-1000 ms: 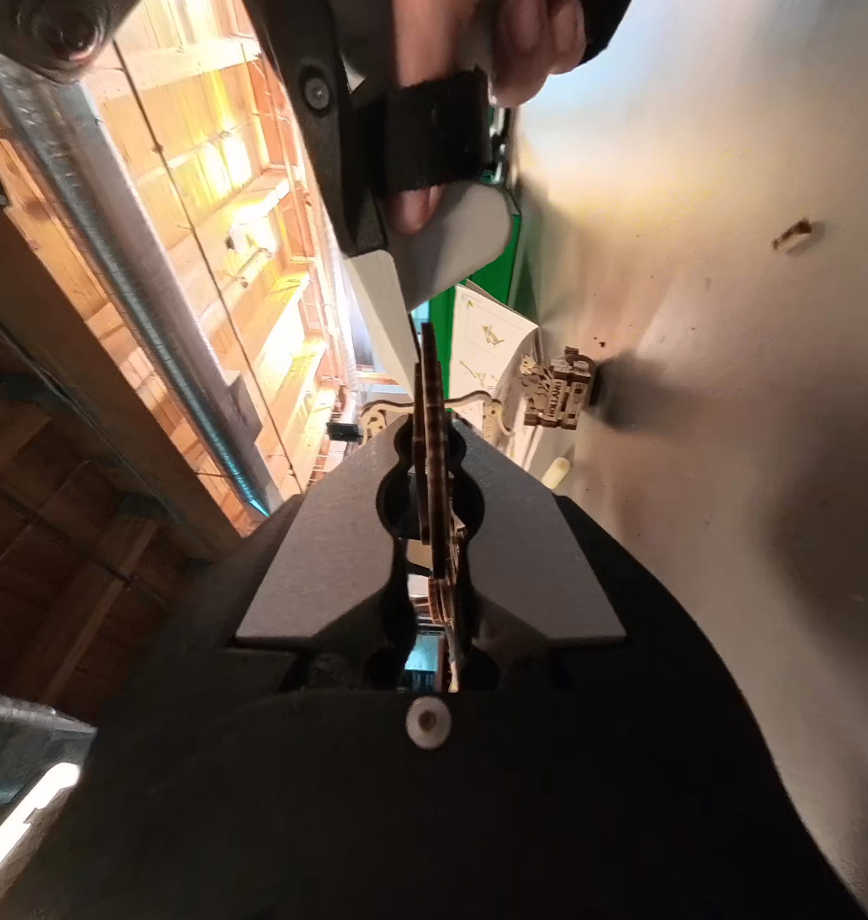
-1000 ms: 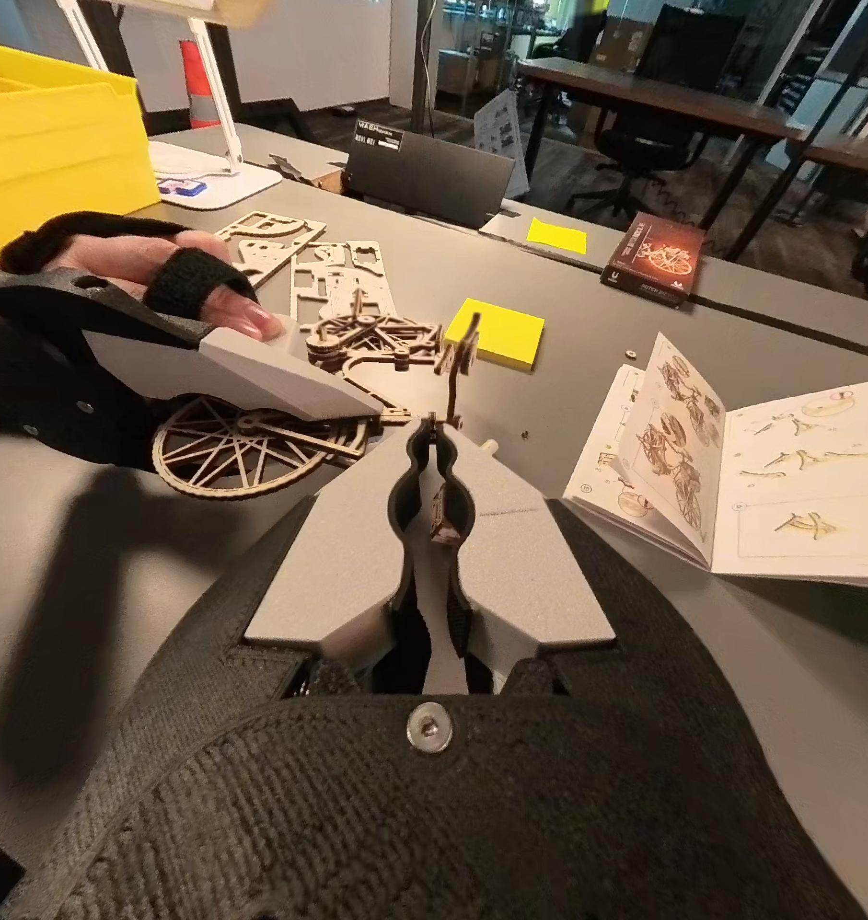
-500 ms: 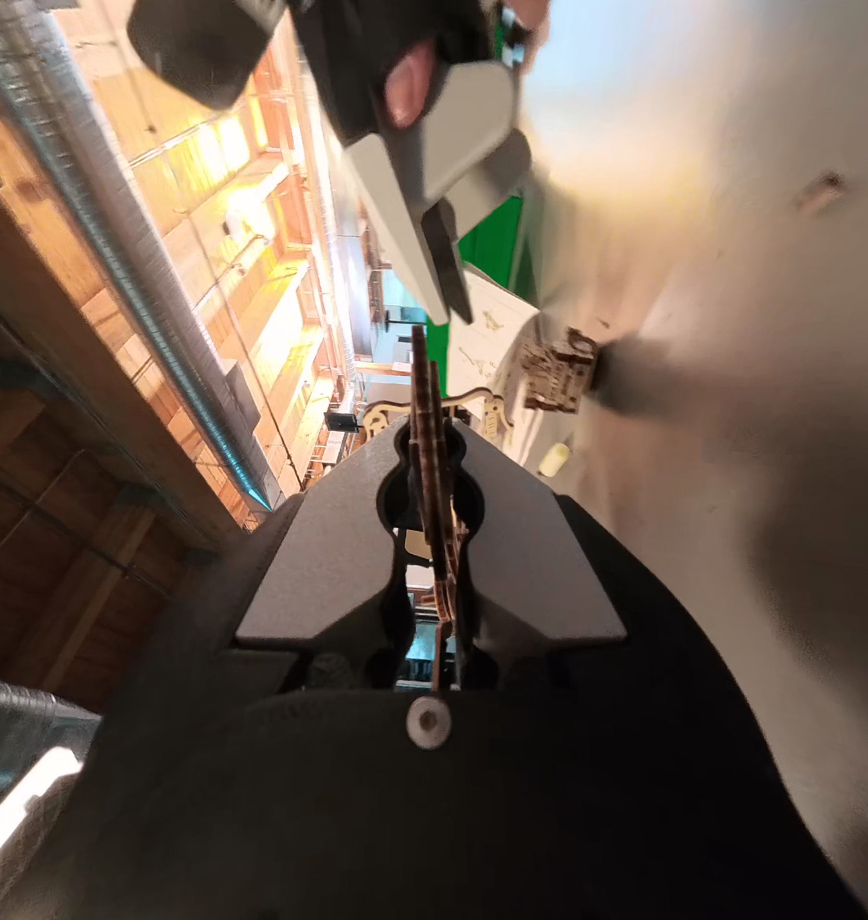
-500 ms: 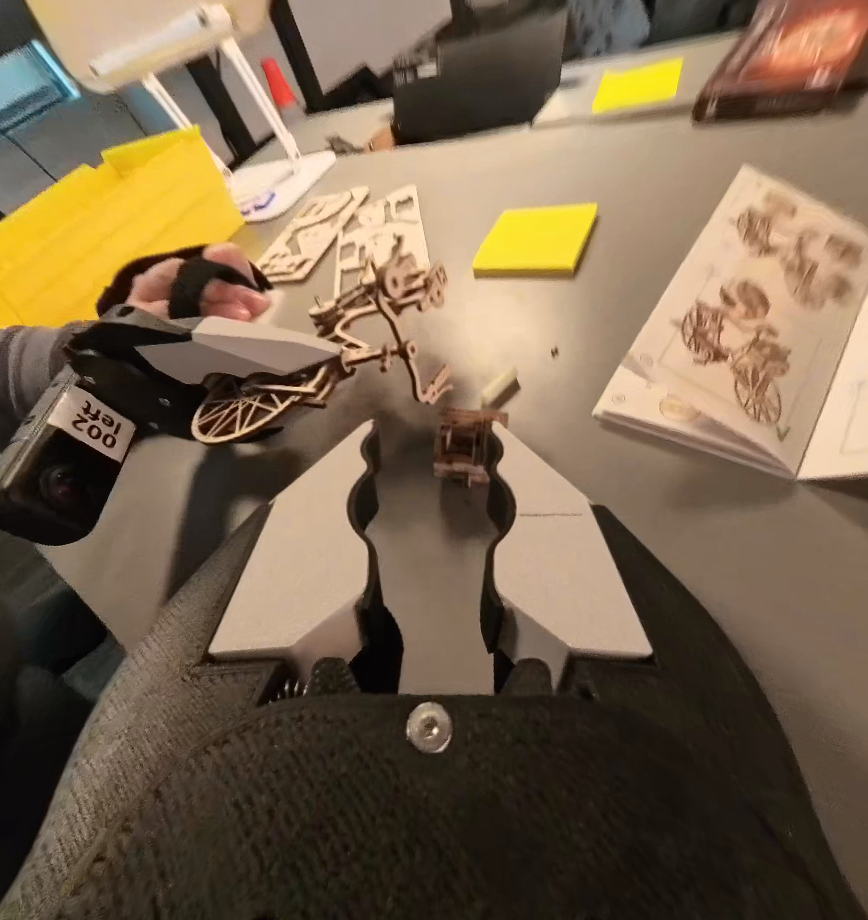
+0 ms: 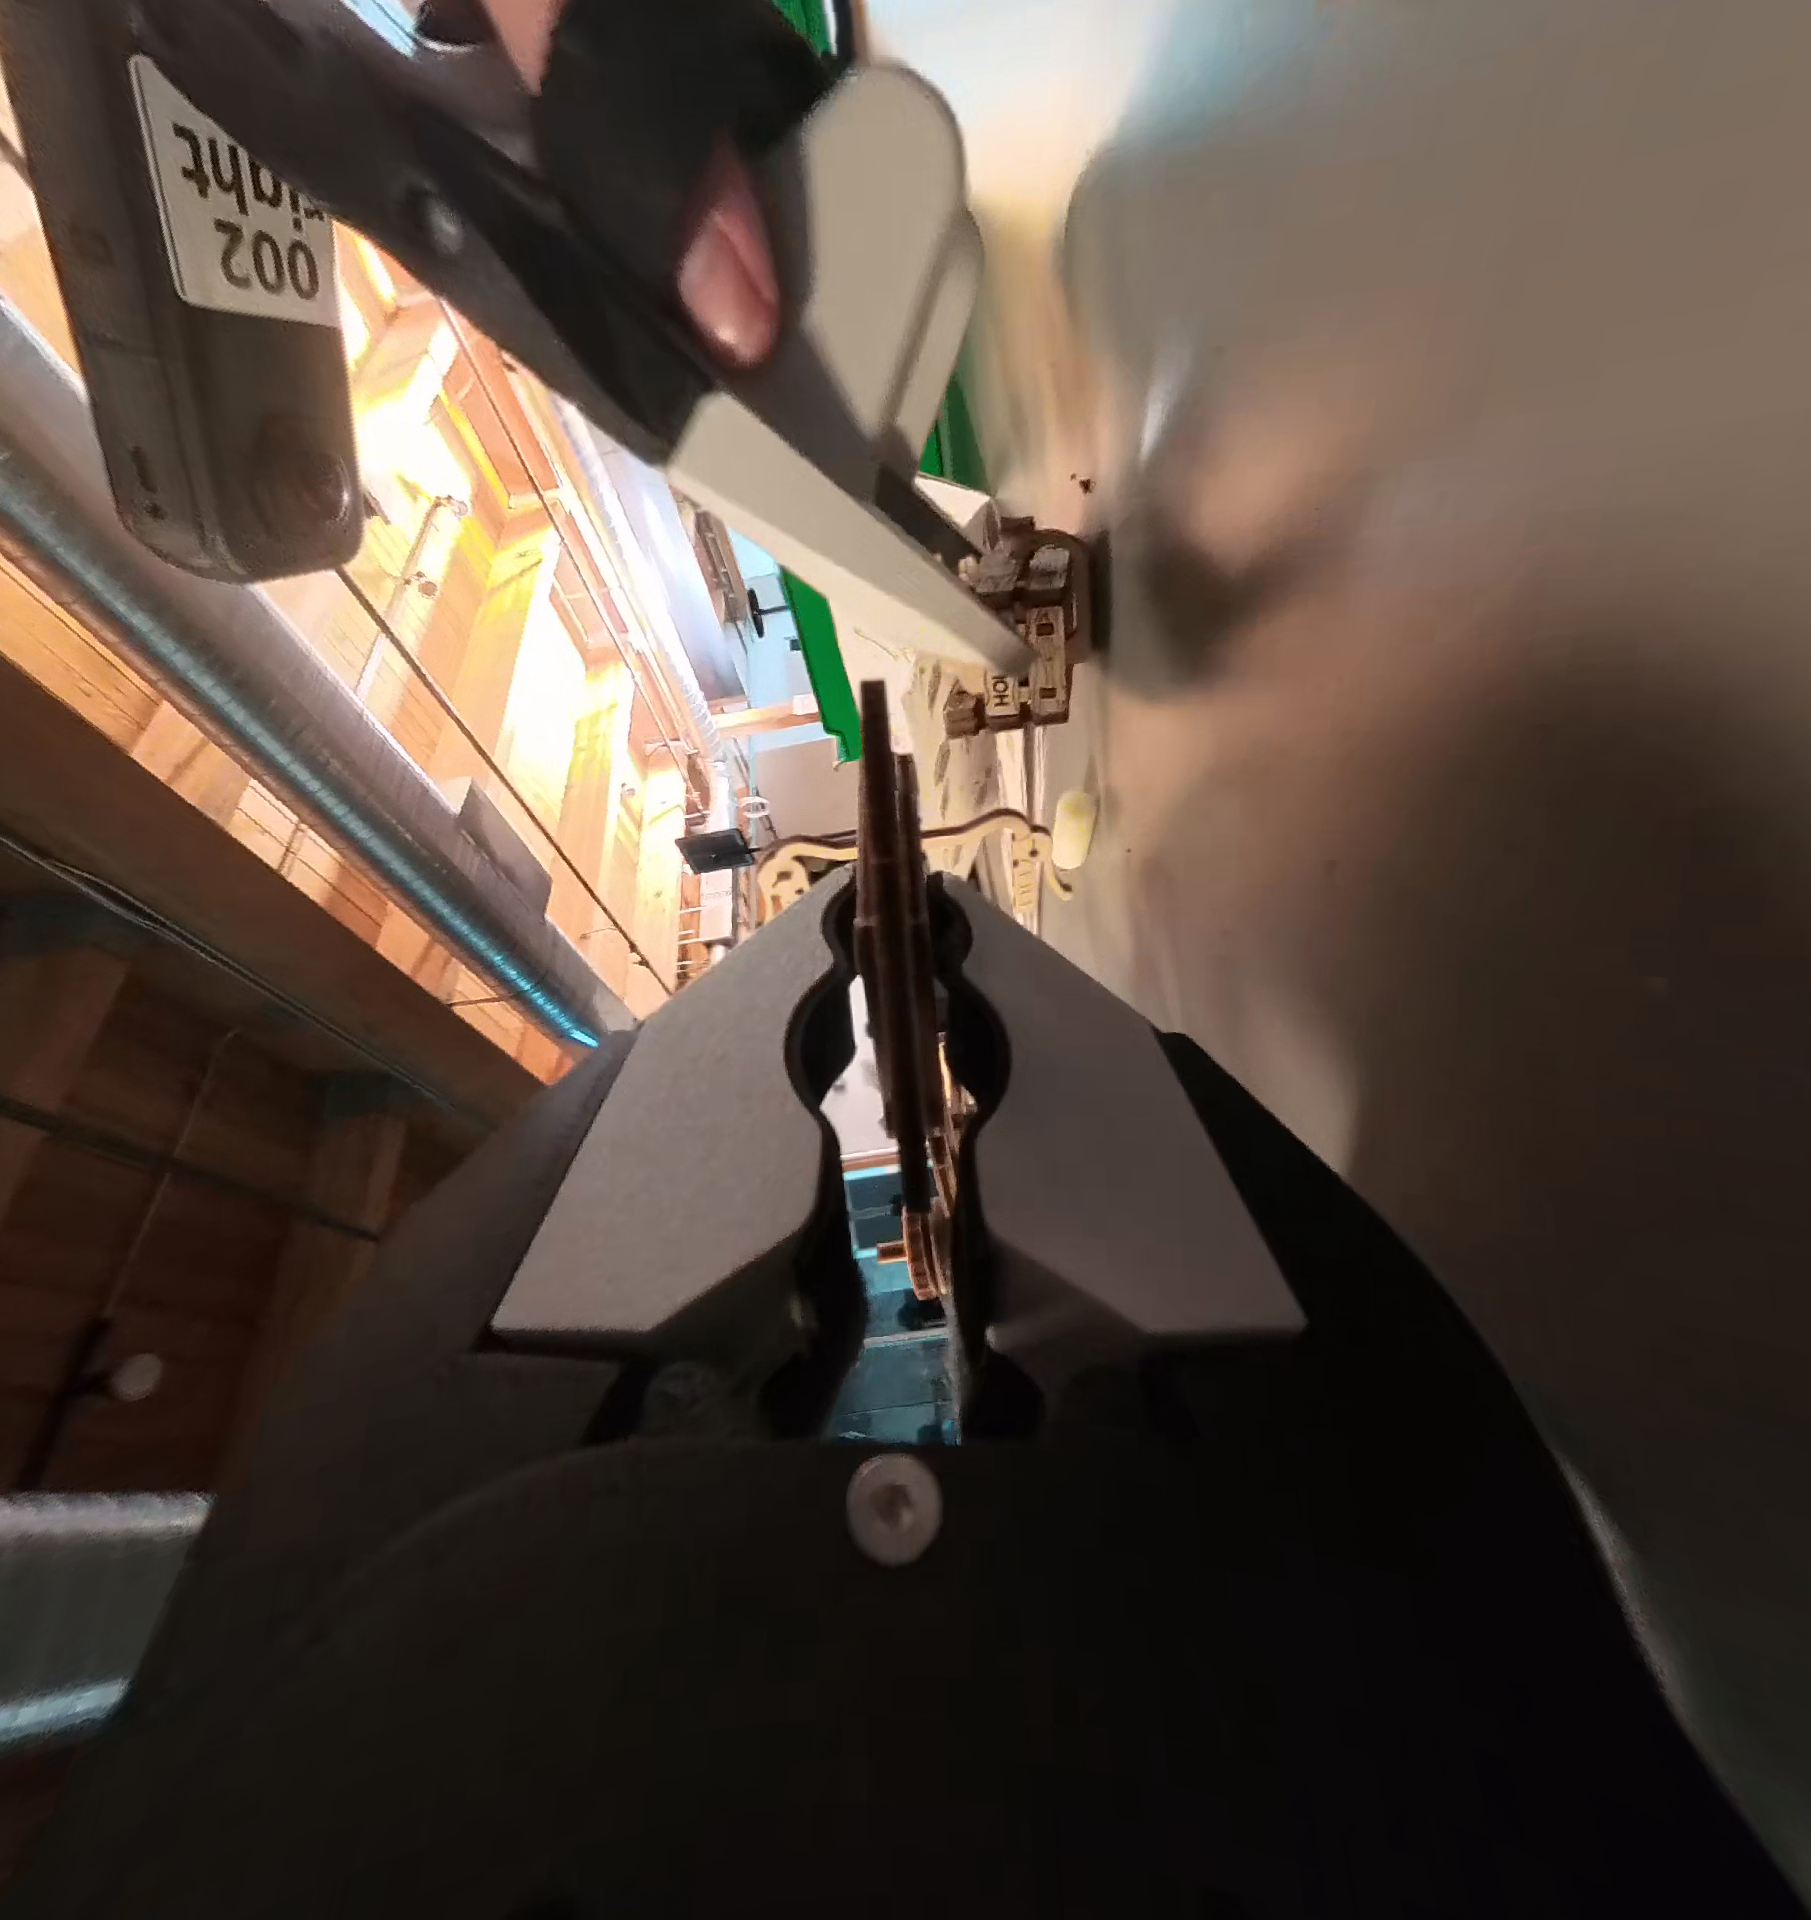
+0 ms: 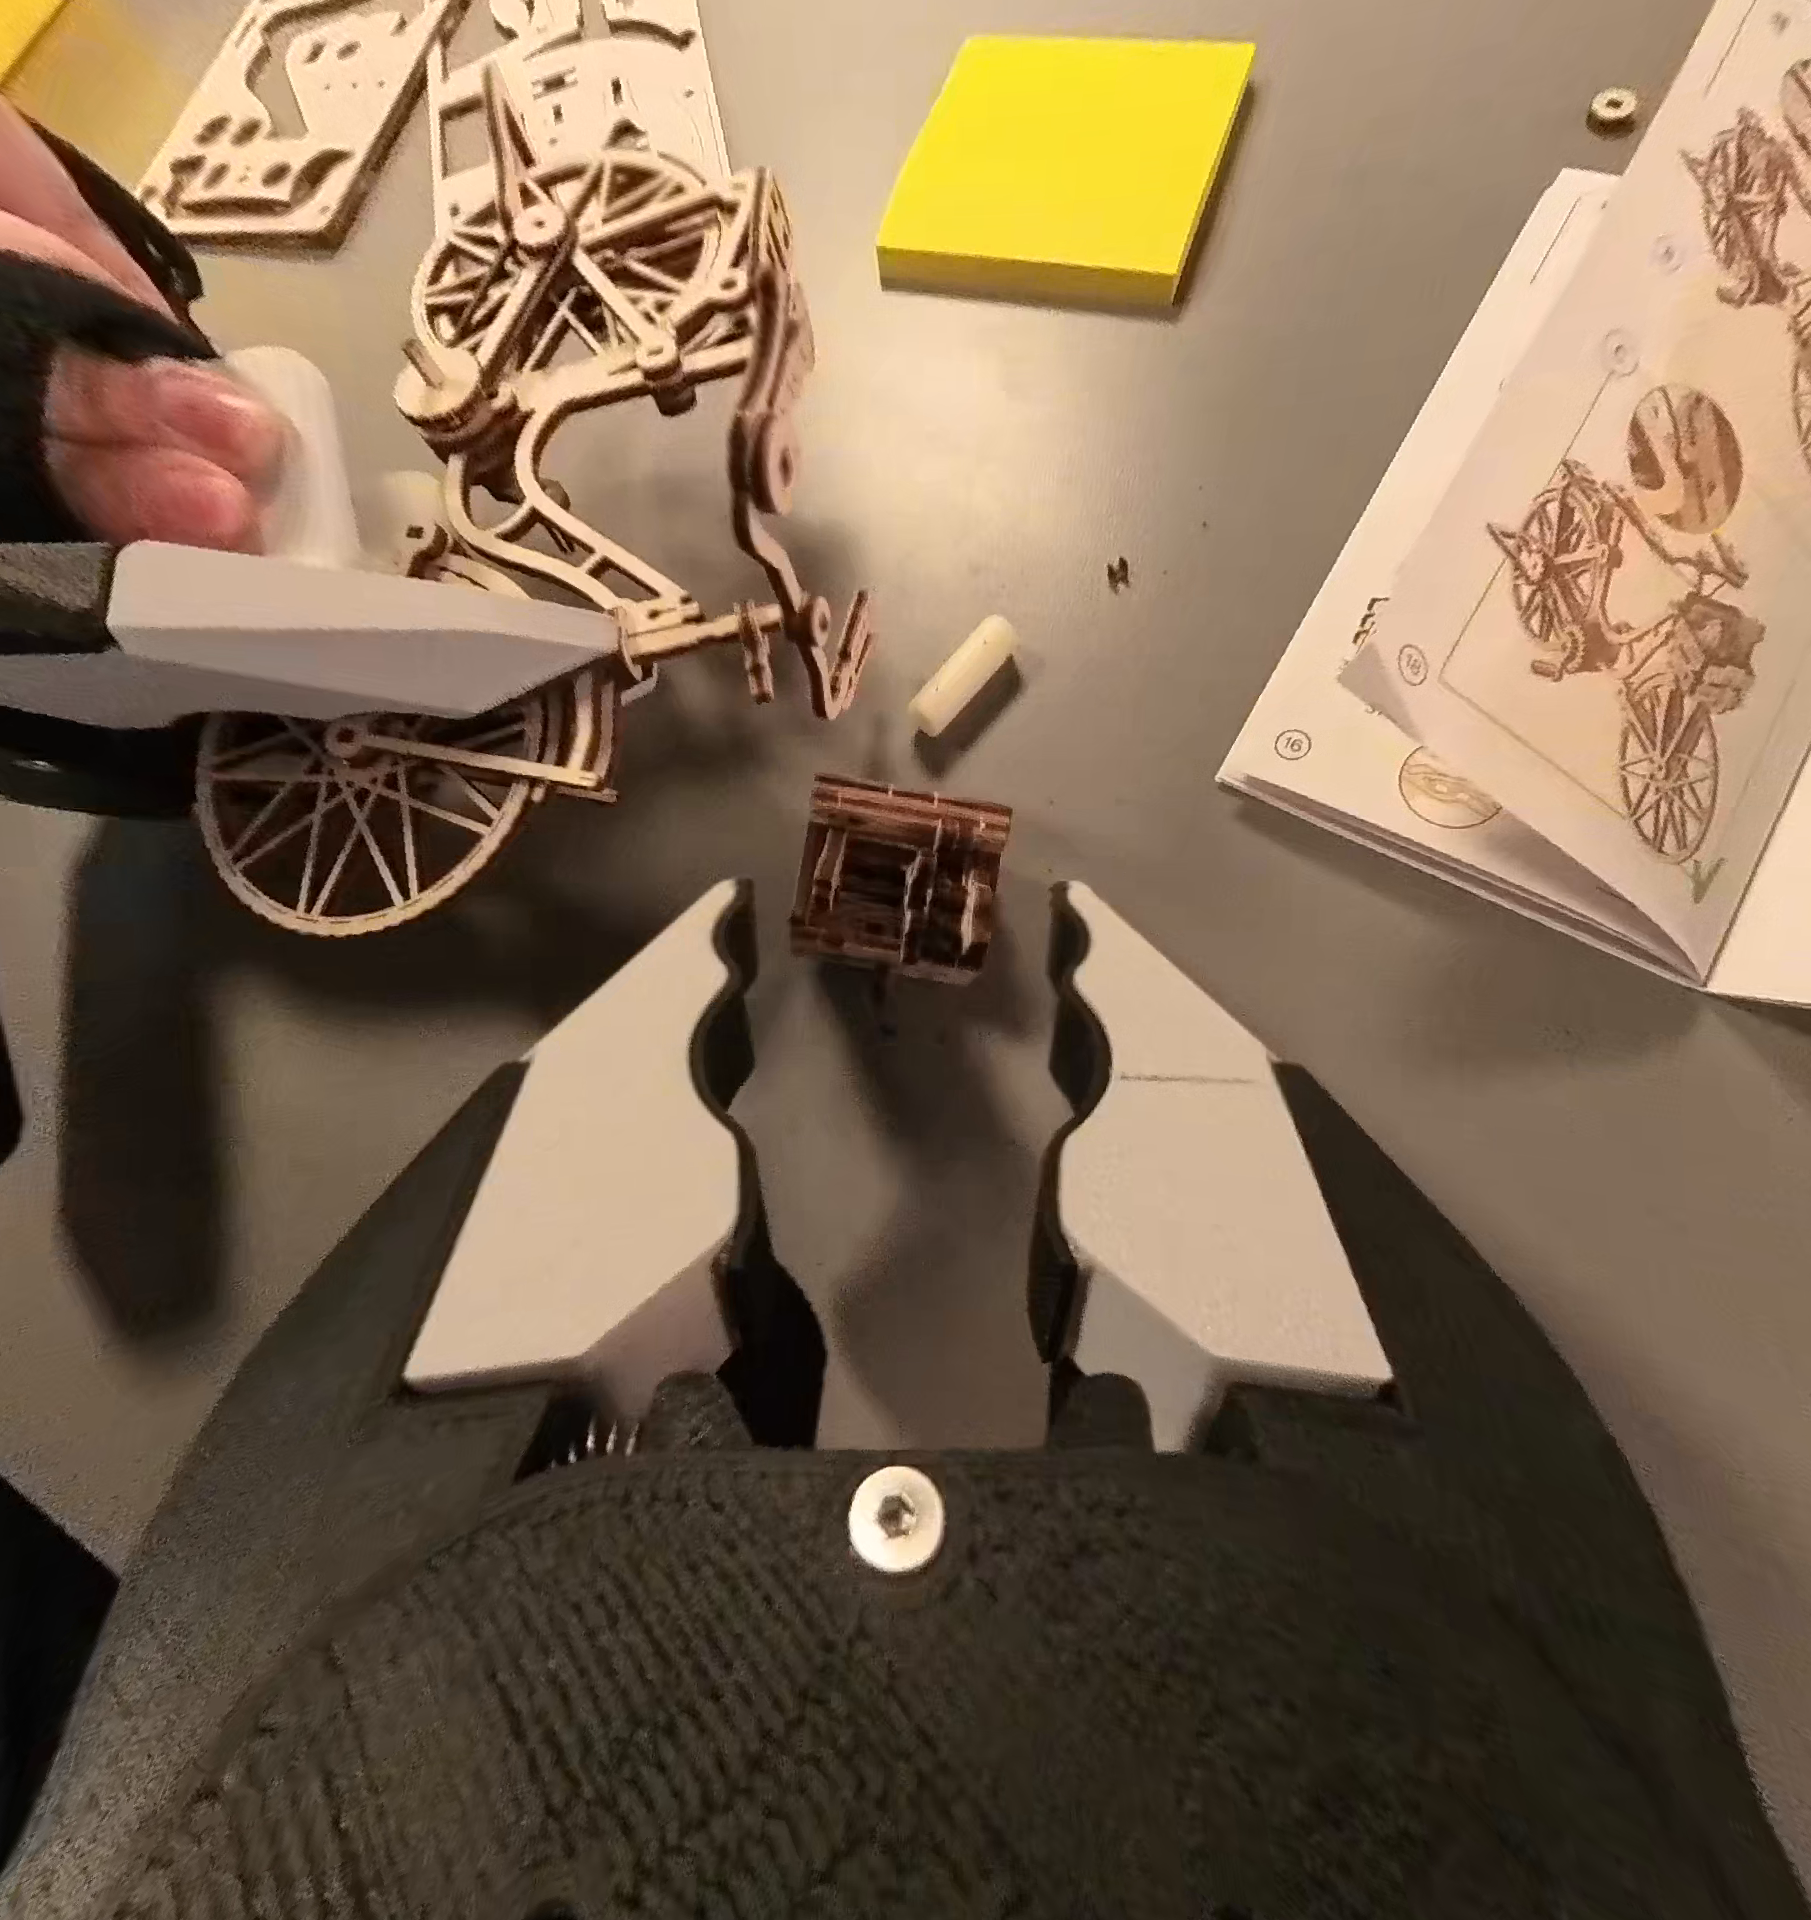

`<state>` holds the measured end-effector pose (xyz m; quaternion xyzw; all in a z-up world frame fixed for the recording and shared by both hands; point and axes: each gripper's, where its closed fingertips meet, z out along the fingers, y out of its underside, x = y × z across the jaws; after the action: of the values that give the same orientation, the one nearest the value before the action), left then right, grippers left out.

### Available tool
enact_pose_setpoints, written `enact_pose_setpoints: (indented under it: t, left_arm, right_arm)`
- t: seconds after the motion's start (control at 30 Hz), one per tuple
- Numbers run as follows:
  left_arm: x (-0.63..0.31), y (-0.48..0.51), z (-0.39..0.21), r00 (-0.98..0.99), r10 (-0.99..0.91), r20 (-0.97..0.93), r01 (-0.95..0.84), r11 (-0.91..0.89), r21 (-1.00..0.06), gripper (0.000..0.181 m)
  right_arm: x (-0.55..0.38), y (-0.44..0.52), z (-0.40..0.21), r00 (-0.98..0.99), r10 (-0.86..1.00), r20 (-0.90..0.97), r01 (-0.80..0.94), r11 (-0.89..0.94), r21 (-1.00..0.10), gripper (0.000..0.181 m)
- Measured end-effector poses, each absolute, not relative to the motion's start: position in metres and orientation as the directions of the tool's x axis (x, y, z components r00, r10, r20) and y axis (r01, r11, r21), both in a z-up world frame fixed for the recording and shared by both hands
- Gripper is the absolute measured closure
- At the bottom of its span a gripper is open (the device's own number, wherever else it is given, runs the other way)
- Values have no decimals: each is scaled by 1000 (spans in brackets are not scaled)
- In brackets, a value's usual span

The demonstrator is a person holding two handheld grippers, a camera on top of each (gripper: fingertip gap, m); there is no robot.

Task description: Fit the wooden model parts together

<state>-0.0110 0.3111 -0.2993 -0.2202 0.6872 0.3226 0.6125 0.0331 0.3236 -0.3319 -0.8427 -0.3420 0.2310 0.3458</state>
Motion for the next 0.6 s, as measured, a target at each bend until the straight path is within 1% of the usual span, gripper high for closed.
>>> enact_pose_setpoints:
  t: [0.1,0.23,0.27,0.33,0.4,0.47,0.53,0.6]
  left_arm:
    - [-11,311,-300,-159,92,-983,-697,695,177,173]
    - [-11,311,-300,-156,86,-984,-697,696,171,172]
    - [-11,311,-299,-154,86,-984,-698,695,170,172]
    - [-10,310,-298,-150,90,-985,-696,698,170,172]
    - [-10,310,-298,-146,91,-985,-696,698,168,172]
    - [-9,309,-296,-136,94,-986,-695,700,162,172]
    - [-9,308,-293,-116,85,-990,-696,704,142,172]
    - [-9,308,-289,-89,81,-993,-700,704,120,172]
  right_arm:
    - [31,326,-330,660,730,-177,383,-530,-756,145]
    - [34,327,-327,660,705,-258,307,-568,-764,146]
    - [34,327,-322,652,696,-302,256,-577,-776,146]
    - [32,324,-309,583,667,-463,105,-627,-772,146]
    - [27,316,-296,437,609,-662,-53,-717,-695,147]
    - [24,311,-287,262,518,-815,-175,-805,-568,147]
    - [25,308,-277,97,417,-904,-260,-866,-428,146]
    - [25,308,-271,7,352,-936,-302,-892,-337,146]
